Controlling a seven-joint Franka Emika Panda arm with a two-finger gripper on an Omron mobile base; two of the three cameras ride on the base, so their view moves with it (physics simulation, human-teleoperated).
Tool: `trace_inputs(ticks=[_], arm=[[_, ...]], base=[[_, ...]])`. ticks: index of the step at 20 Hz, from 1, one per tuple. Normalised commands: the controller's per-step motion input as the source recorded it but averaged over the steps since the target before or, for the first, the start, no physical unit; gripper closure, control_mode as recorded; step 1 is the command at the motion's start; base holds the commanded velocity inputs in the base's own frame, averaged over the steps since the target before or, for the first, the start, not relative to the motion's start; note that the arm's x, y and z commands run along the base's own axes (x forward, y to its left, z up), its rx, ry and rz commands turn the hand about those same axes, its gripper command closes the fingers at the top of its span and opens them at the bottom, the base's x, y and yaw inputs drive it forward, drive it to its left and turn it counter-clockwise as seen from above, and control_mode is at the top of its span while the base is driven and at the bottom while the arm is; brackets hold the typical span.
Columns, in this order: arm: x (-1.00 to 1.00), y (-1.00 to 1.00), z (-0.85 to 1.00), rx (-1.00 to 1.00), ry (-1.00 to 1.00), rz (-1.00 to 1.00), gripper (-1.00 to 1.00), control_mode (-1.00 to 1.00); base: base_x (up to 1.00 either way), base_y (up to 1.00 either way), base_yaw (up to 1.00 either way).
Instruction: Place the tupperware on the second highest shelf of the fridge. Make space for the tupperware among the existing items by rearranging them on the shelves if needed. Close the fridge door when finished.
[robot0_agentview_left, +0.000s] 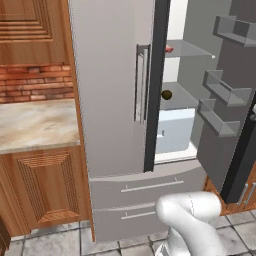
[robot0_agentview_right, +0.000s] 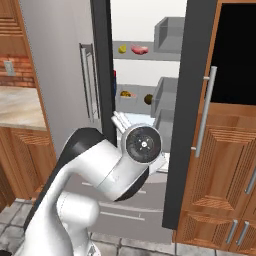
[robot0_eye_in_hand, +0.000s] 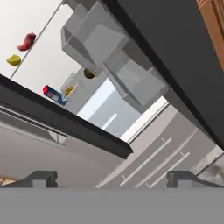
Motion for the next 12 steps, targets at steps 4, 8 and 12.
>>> trace_inputs(ticks=[4,8,12], arm=[[0.0,-1.0,-0.01,0.31,0.03,0.0,-1.0,-1.0],[0.0,-1.0,0.0,0.3,0.09,0.0,-1.0,-1.0],[0.21,-1.0,0.0,0.31,0.04,0.0,-1.0,-1.0]], base=[[0.0,0.0,0.0],[0.0,0.0,0.0],[0.0,0.0,0.0]])
